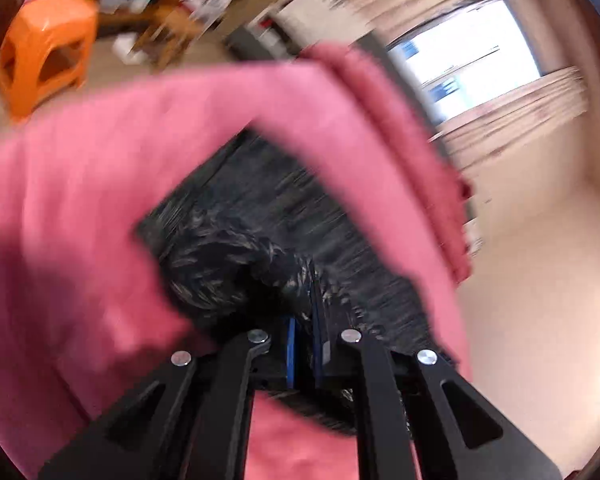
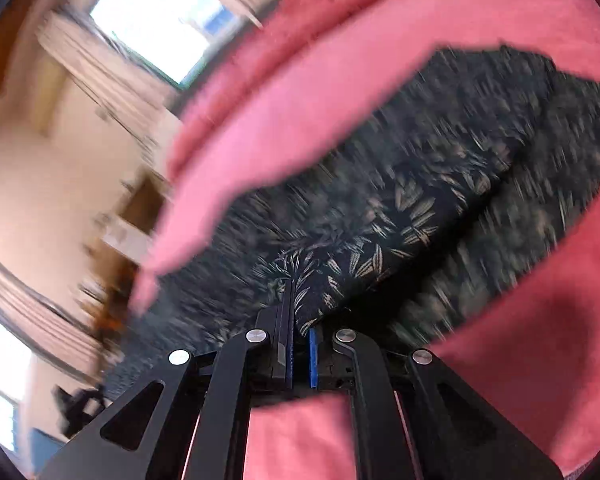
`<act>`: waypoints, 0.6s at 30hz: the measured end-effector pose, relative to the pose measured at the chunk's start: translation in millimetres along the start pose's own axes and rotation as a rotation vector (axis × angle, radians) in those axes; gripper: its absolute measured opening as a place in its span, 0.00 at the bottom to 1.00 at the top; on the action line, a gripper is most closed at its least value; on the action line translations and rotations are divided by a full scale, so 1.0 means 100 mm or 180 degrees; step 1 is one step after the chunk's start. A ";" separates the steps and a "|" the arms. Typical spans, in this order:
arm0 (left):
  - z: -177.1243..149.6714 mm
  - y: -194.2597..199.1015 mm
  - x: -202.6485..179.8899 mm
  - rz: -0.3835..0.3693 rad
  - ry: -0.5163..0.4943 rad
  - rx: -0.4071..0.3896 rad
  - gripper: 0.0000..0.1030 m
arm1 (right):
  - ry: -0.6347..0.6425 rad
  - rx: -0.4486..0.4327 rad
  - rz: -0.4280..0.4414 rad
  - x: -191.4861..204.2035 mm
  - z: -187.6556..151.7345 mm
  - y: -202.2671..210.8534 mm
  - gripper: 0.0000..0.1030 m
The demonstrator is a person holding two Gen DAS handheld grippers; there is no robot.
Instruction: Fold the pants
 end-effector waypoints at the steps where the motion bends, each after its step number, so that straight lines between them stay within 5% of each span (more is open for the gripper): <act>1: -0.02 -0.04 0.08 0.0002 0.0034 0.0008 0.06 | -0.0081 0.0147 -0.0047 -0.04 -0.05 -0.09 0.04; 6: -0.04 -0.02 -0.09 0.0068 -0.0280 -0.0166 0.07 | -0.0086 0.0196 -0.0069 -0.03 -0.03 -0.17 0.04; 10: 0.07 0.26 -0.06 -0.0261 -0.0117 -0.0489 0.06 | -0.0142 -0.0075 0.0093 0.01 0.05 -0.06 0.04; 15: -0.02 0.14 0.04 0.0213 -0.0252 -0.0403 0.07 | -0.0163 0.0178 -0.0007 0.00 0.02 -0.19 0.05; 16: -0.03 0.13 0.02 0.0284 -0.0320 -0.0417 0.08 | -0.0197 0.0174 0.0033 0.00 0.03 -0.19 0.08; 18: -0.05 0.18 -0.04 0.0315 -0.0418 -0.0498 0.08 | -0.0366 0.0113 0.0164 -0.06 0.07 -0.14 0.27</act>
Point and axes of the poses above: each gripper's, at about its wrist camera, not at the fingertips, and y roughly against the way its jaws point, x to its left, z to its top, the point moved 5 cm from there along -y, roughly the way its jaws point, and after that the axes turned 14 degrees about y, right-handed, at the moved point
